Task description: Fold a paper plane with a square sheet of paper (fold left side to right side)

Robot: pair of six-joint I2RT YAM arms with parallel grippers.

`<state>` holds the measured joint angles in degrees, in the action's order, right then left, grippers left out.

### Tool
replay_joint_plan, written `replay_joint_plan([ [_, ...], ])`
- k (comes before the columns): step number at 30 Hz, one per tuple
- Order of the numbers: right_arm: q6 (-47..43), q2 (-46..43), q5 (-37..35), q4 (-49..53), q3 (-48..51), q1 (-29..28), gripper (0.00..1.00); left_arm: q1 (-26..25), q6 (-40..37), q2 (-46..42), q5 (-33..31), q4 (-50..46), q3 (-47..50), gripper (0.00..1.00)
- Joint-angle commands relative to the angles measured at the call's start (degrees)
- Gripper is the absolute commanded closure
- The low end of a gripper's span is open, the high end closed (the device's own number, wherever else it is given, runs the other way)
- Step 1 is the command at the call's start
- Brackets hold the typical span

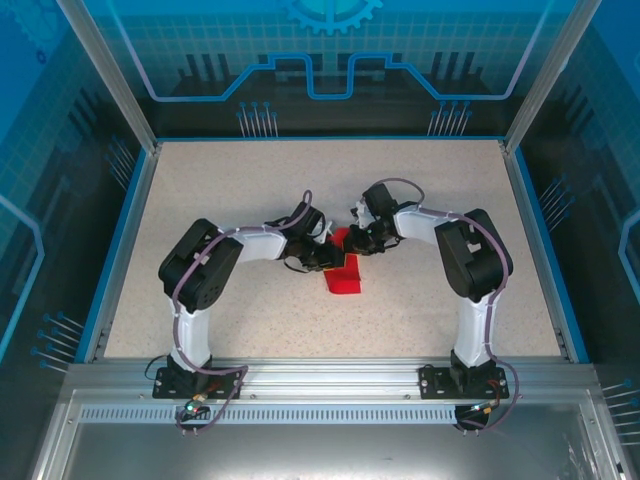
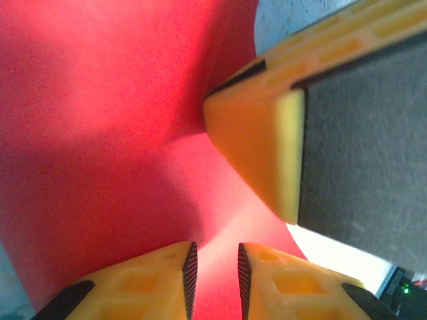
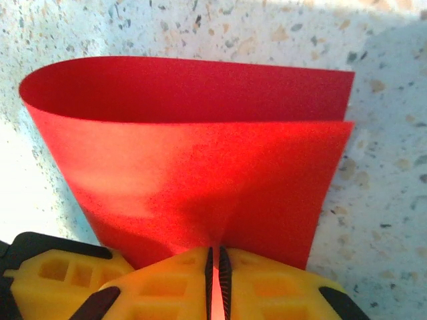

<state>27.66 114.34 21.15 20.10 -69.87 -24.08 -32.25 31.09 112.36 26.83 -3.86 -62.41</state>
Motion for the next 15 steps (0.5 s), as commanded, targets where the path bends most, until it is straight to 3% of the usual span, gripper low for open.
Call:
replay_joint_plan([
  [1, 0.33, 2.35, -4.28, 5.07, -0.16, -0.01, 0.85, -1.3, -1.99, -2.72, -0.48, -3.7, 3.84, 0.73],
  [15, 0.57, 2.99, -4.58, 6.09, -0.16, 0.02, 0.85, -5.86, -2.45, -10.6, 0.93, -0.5, 14.28, 0.73],
])
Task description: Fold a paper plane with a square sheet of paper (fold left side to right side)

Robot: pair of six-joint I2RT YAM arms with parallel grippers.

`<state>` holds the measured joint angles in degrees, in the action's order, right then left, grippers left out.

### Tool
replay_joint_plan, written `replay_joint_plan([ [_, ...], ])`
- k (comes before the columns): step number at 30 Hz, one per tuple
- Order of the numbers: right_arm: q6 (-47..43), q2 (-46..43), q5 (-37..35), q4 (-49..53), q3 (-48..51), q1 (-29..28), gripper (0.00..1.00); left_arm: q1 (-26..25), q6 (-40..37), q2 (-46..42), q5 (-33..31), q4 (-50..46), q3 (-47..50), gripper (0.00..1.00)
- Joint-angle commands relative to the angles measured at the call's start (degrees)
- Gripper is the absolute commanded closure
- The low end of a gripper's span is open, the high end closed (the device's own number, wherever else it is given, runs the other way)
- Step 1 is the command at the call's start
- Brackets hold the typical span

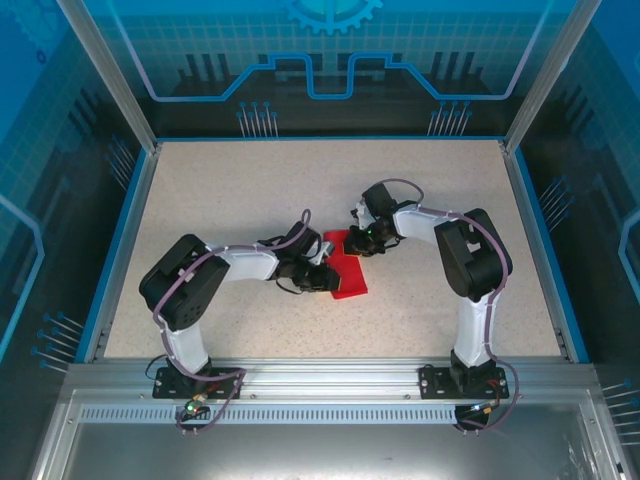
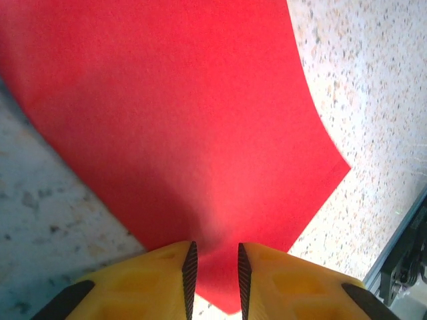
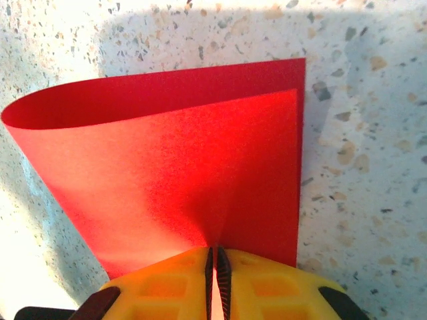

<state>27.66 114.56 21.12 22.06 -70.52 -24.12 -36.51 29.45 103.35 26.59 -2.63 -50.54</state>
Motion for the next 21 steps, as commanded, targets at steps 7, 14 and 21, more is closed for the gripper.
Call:
replay_joint_plan([
  [7, 0.62, 2.77, -4.56, 4.04, 0.85, 0.04, 0.85, -2.15, 1.28, -7.25, 0.48, 0.2, 4.48, 0.71],
  [14, 0.55, 2.5, -4.43, 4.06, 0.91, 0.0, 0.85, -1.32, 2.3, -8.19, -0.62, 2.12, 1.76, 0.7],
  [21, 0.58, 2.21, -4.56, 4.28, 0.91, -0.4, 0.85, -1.61, 0.57, -0.01, -0.16, 0.94, -2.88, 0.72],
])
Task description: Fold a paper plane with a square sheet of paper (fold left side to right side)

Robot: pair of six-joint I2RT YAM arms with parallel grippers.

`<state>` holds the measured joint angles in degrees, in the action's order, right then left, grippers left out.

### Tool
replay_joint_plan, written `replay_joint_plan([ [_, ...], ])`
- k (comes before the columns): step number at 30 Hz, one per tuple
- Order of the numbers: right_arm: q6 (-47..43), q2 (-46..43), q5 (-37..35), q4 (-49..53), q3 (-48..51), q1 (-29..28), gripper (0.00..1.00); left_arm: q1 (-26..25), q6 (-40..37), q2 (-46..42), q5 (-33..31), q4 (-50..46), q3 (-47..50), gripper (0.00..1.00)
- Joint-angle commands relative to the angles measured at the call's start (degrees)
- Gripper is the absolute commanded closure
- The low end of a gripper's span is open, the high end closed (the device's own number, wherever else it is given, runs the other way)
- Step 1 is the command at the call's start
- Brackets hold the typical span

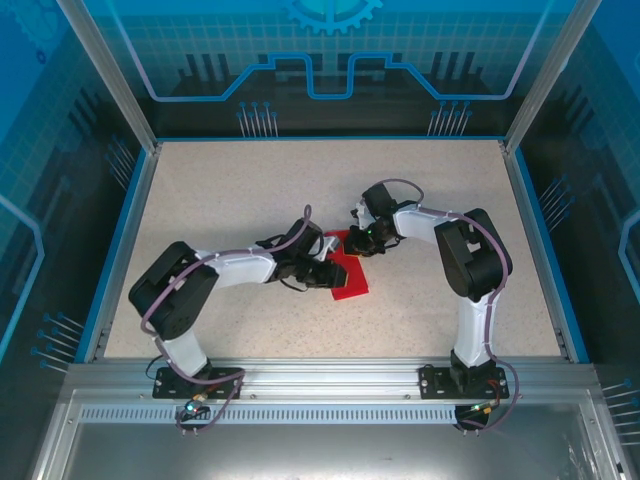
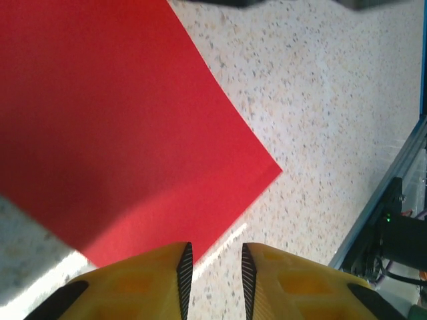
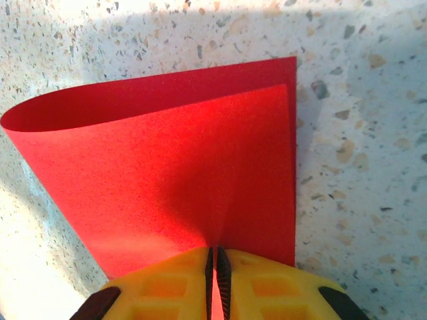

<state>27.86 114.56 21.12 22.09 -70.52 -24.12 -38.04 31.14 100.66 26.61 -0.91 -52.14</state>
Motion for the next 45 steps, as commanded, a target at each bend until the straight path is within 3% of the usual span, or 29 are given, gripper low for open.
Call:
replay_joint_plan([
  [1, 0.4, 2.21, -4.68, 4.3, 0.96, -0.41, 0.85, -0.25, -1.24, 3.34, -0.09, -1.05, -1.38, 0.72],
  [18, 0.2, 2.16, -5.04, 4.7, 1.18, -0.53, 0.85, -2.82, -3.58, -2.86, 1.35, -6.1, 5.08, 0.77],
  [24, 0.19, 1.82, -5.08, 4.89, 1.34, -0.58, 0.85, 1.25, -1.33, -8.11, 2.53, -3.25, 3.51, 0.76],
  [29, 0.26, 1.72, -5.13, 4.81, 1.44, -0.96, 0.85, 5.65, -1.79, -2.3, 3.58, -2.36, -1.94, 0.76],
  [37, 0.33, 0.71, -4.54, 4.22, 1.81, -1.06, 0.85, 6.02, -2.64, 9.02, 2.83, -3.09, -9.67, 0.77],
  [45, 0.45, -2.16, -1.88, 0.81, 1.56, -1.1, 0.83, 5.82, -1.78, 11.22, 0.66, -3.08, -8.22, 0.77],
])
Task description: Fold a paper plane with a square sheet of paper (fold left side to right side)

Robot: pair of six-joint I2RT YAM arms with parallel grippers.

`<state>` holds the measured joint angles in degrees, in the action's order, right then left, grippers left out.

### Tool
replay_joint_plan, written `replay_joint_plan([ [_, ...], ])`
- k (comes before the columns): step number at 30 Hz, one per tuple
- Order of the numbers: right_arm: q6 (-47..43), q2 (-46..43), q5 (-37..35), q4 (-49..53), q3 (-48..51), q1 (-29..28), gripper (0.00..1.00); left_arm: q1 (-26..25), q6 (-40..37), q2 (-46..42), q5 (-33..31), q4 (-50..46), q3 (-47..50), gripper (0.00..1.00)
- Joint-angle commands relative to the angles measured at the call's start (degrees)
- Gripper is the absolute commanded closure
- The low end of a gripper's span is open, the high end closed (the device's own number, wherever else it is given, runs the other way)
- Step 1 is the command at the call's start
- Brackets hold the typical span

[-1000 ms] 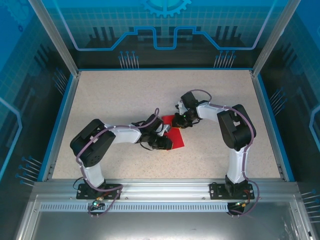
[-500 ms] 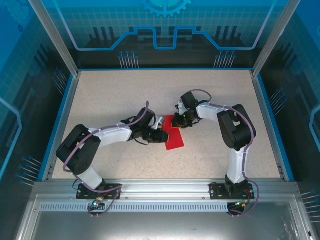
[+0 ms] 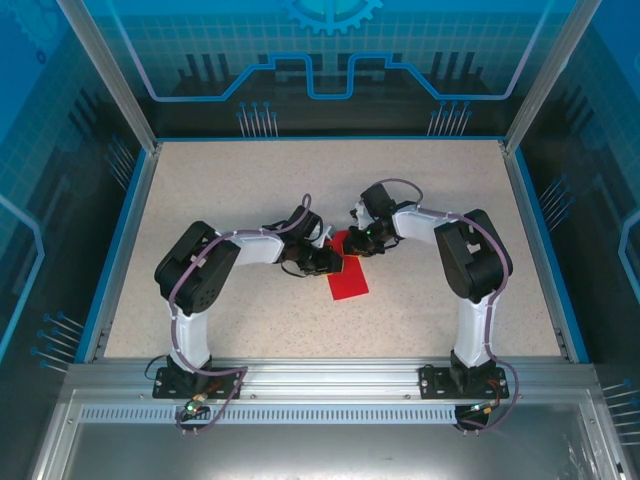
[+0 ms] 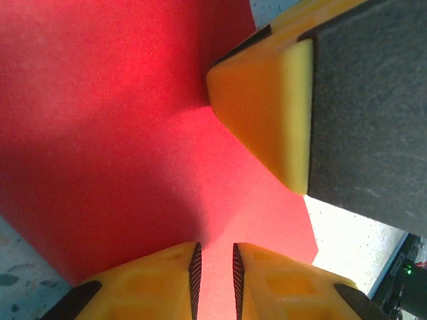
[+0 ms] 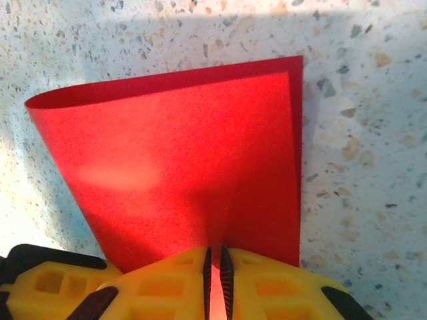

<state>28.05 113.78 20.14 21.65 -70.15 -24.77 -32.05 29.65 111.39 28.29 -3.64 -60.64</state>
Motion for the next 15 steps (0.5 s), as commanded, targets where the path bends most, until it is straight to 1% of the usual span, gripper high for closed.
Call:
replay_joint_plan([
  [1, 0.04, -2.13, -0.57, 0.86, 0.84, -0.45, 0.82, -0.2, -0.2, 0.58, -1.42, -0.42, 0.79, 0.77],
  [4, -0.54, -5.11, -0.58, 0.96, 0.19, -0.08, 0.78, -0.23, 0.05, 0.5, -2.25, -0.58, 2.15, 0.77],
  [6, -1.0, -7.47, -1.16, 1.78, 0.23, 0.29, 0.72, -0.28, 0.34, 0.49, -2.6, -0.46, 2.85, 0.77],
  [9, -2.09, -11.79, -2.68, 4.19, 1.97, 0.62, 0.7, -0.54, 0.41, 0.34, -2.84, -0.64, 3.25, 0.77],
  [12, -2.71, -16.02, -2.74, 6.65, 5.7, 0.35, 0.72, -0.62, 0.29, 0.16, -3.15, -1.14, 3.09, 0.77],
  [15, -2.36, -19.8, -2.4, 7.62, 10.77, -0.79, 0.81, -0.71, 0.16, 0.23, -3.26, -1.53, 2.74, 0.77],
])
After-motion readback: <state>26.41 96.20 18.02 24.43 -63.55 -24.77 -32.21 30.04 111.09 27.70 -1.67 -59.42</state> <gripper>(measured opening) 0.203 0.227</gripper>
